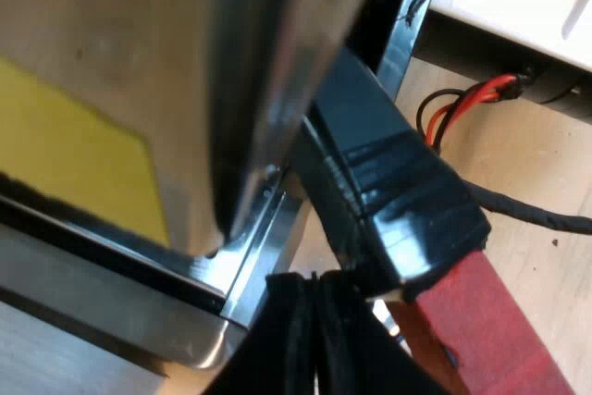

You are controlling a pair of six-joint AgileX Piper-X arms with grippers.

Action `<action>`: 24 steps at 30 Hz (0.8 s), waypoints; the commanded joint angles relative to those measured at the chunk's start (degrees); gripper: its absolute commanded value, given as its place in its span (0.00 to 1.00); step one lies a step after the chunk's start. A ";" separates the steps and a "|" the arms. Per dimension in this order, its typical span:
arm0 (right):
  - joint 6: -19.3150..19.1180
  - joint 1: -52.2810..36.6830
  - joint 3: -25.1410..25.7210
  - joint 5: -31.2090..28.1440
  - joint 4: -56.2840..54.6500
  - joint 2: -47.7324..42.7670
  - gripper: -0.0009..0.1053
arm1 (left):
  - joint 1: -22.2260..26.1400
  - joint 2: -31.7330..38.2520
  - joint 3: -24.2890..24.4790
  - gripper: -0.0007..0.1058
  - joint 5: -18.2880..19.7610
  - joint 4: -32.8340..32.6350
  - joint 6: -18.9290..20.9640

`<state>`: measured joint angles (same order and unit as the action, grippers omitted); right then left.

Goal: Put the handle in the coffee machine

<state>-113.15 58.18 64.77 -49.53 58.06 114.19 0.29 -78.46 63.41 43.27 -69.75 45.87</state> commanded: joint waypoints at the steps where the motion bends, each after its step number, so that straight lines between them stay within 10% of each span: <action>1: -0.23 -0.35 1.26 2.21 3.82 -1.40 0.37 | -0.91 0.64 -0.47 0.01 2.95 -4.51 0.63; 24: 0.00 -0.35 0.82 2.21 2.42 -1.40 0.37 | -1.11 0.93 -0.47 0.01 7.77 -8.63 0.16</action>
<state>-112.75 58.06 64.48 -49.62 58.12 114.19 0.29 -78.46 63.27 44.73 -73.43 46.27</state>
